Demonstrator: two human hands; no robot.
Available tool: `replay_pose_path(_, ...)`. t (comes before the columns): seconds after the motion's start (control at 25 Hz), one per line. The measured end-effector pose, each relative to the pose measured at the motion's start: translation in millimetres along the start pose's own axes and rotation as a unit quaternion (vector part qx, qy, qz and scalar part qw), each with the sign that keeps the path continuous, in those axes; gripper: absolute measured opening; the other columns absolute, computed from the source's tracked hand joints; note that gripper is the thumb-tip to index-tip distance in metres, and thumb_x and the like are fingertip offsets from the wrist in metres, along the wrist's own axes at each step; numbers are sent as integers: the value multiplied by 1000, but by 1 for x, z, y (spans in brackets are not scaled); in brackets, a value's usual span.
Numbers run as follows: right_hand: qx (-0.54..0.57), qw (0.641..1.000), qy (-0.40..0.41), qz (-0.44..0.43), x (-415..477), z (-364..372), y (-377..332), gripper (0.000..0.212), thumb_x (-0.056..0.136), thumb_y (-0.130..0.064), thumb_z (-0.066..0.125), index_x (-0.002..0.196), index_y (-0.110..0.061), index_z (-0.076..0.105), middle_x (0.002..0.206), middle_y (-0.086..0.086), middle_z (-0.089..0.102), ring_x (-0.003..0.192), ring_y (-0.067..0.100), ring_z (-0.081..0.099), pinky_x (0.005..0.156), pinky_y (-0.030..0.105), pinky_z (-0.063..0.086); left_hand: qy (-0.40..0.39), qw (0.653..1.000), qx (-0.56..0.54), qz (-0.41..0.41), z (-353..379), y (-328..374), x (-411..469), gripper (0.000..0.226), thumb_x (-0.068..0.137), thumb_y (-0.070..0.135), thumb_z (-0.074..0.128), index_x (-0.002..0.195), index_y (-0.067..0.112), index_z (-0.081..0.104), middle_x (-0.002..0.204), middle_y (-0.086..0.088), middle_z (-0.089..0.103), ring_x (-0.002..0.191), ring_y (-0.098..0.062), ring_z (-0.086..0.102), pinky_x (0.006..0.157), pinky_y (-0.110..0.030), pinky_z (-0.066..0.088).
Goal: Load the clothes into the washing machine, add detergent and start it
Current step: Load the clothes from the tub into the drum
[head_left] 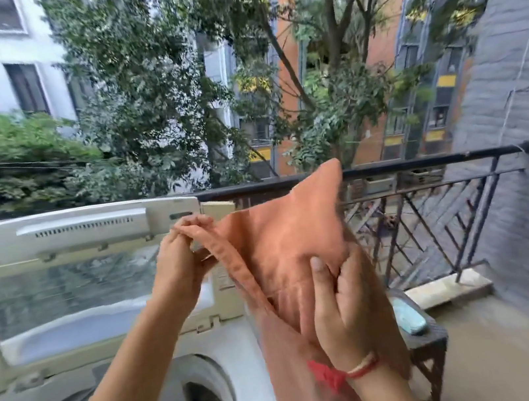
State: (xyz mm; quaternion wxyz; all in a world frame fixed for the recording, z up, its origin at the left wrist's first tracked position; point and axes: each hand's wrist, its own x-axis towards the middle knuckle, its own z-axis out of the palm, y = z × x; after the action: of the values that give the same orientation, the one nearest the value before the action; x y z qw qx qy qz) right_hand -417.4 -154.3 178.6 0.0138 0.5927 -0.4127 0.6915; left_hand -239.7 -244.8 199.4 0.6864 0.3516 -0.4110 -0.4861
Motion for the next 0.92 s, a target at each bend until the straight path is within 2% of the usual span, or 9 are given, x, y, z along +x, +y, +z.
replay_pose_path(0.16,90,977,-193,26,-58,65,5,15,85,3,53,98,-4,50,88,-20,53,86,-25,48,77,-5,33,104,984,-31,-139,-100,-38,-18,28,92,21,36,76,16,59,79,-1,62,51,-14,63,47,-18,48)
replay_pose_path(0.32,76,909,-407,44,-105,116,6,31,89,-38,41,110,-16,47,95,-14,57,89,7,59,77,11,39,163,960,-120,-193,-156,-62,-42,42,95,37,35,62,12,38,64,-12,54,58,-23,58,64,-30,42)
replay_pose_path(0.44,89,865,-475,139,-137,140,15,24,90,-24,46,113,-18,46,99,-5,63,91,16,61,81,31,48,107,956,-100,-255,-194,-80,-58,65,89,67,32,70,7,51,87,-22,57,72,-26,58,71,-35,45)
replay_pose_path(0.52,59,802,-577,141,-155,152,21,27,90,-16,51,116,-20,48,106,1,64,97,14,59,88,34,47,41,963,13,-265,-207,-93,-65,67,92,61,34,84,4,67,84,-20,68,68,-24,65,63,-31,49)
replay_pose_path(0.64,31,663,-726,181,-178,160,26,33,85,-22,49,117,-20,56,116,2,64,101,3,54,90,18,41,151,947,180,-217,-213,-117,-69,21,93,14,54,107,1,61,90,-16,69,65,-15,61,61,-26,47)
replay_pose_path(0.68,61,666,-709,223,-178,156,30,31,84,-16,46,110,-14,63,113,6,67,98,4,56,91,17,42,193,934,196,-229,-217,-126,-72,22,91,4,51,112,2,59,87,-17,65,56,-13,56,54,-23,45)
replay_pose_path(0.76,56,751,-595,282,-164,146,59,35,80,3,41,97,-9,69,103,11,70,99,20,64,95,32,48,220,923,183,-258,-228,-139,-78,26,90,-2,47,112,3,60,78,-14,62,41,-11,45,40,-18,38)
replay_pose_path(0.84,-103,832,-485,251,-138,131,109,46,76,7,44,111,-16,64,116,12,65,111,31,59,98,39,46,222,915,199,-272,-239,-150,-81,23,91,1,48,107,5,64,81,-13,66,46,-14,48,42,-18,40)
replay_pose_path(0.92,-232,778,-525,255,-119,114,155,62,81,-3,55,139,-18,40,146,14,39,132,31,40,107,36,35,229,909,230,-262,-242,-153,-80,17,91,11,54,98,6,68,91,-14,70,66,-19,59,58,-22,49)
